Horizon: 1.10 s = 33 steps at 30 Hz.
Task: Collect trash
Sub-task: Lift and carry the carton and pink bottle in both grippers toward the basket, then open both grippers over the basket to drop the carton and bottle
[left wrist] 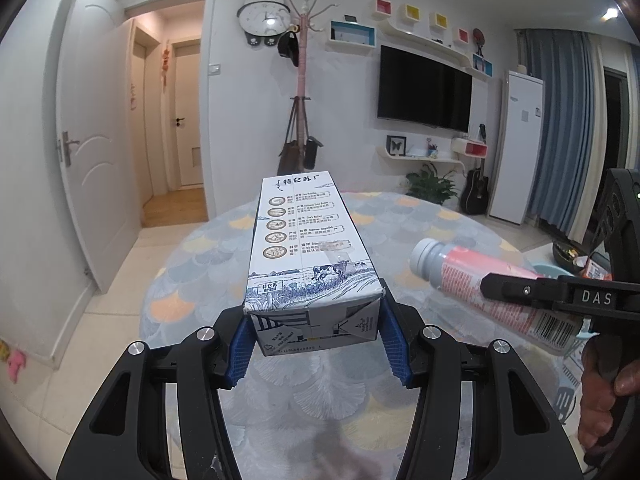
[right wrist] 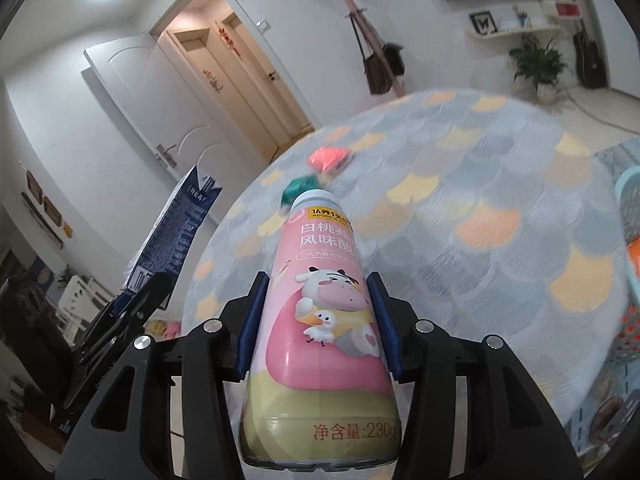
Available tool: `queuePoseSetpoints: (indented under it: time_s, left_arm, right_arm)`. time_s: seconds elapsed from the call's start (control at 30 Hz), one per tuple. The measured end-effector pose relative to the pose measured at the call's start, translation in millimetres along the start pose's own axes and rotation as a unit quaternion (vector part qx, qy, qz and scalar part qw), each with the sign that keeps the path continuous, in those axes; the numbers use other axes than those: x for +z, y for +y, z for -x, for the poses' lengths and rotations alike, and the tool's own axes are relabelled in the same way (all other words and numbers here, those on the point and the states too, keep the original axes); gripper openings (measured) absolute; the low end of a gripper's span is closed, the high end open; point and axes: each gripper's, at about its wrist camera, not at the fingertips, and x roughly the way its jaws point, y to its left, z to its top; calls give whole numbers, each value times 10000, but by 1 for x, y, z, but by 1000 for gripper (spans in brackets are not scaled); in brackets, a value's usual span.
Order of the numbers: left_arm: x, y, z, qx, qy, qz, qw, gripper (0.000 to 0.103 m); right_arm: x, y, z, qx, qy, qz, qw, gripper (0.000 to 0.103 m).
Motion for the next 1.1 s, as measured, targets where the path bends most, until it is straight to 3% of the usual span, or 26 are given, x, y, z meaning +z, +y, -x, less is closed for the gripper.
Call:
queuePoseSetpoints:
  time_s: [0.27, 0.7, 0.9, 1.1]
  left_arm:
    - [9, -16, 1, -143, -58, -99, 9998, 52]
    - [19, -67, -13, -490, -13, -412, 9979, 52]
    - [33, -121, -23, -1120, -57, -707, 9912, 52]
    - [41, -190, -41, -1816, -10, -1069, 9775, 52]
  right_arm:
    - [3, -11, 18, -156, -365, -8, 9992, 46]
    - [1, -60, 52, -453, -773, -463, 9949, 46]
    - [1, -102, 80, -860, -1129, -710, 9873, 46]
    - [-6, -157, 127, -1701, -1671, -948, 9665, 46]
